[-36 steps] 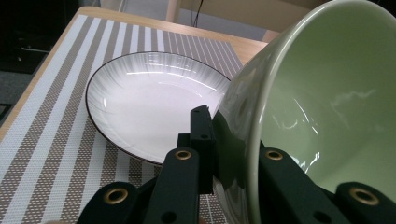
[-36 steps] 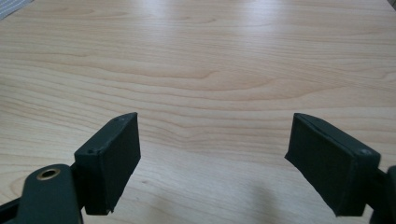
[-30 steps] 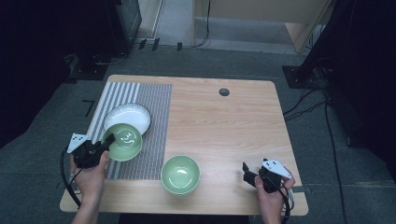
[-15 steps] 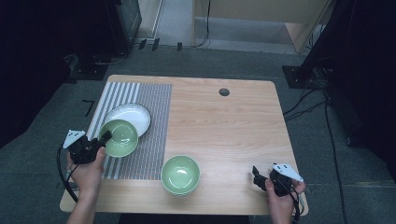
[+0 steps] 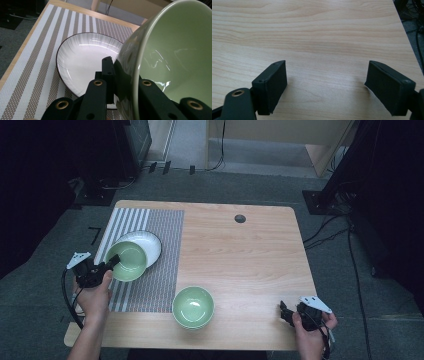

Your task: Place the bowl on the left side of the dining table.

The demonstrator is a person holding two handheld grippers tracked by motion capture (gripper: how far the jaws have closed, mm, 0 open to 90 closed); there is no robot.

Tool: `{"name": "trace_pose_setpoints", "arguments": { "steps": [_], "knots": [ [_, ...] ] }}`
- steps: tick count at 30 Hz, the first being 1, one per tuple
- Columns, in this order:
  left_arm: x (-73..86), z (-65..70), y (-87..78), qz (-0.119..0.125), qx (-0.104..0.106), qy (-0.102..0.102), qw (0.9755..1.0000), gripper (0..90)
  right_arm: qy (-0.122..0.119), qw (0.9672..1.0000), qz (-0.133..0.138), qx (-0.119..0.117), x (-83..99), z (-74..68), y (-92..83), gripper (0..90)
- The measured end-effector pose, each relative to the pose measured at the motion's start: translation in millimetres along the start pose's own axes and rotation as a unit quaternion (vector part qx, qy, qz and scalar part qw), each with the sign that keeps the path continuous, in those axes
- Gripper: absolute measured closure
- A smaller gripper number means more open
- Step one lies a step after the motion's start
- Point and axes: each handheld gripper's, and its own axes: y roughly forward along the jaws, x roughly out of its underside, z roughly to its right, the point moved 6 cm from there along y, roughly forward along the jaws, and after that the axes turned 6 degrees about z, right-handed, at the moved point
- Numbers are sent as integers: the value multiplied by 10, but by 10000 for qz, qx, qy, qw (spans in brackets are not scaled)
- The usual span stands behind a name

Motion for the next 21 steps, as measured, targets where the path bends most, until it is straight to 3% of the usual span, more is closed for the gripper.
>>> {"name": "trace_pose_setpoints", "arguments": {
  "steps": [8,21],
  "knots": [
    [-44,-47,82,-42,-34,-76,10000,832,105,9999,-102,-31,31,68,-15,162],
    [-114,-105,268,-195,-198,-55,9996,832,-1,9998,-120,-173,85,163,-87,149]
  ]
}}
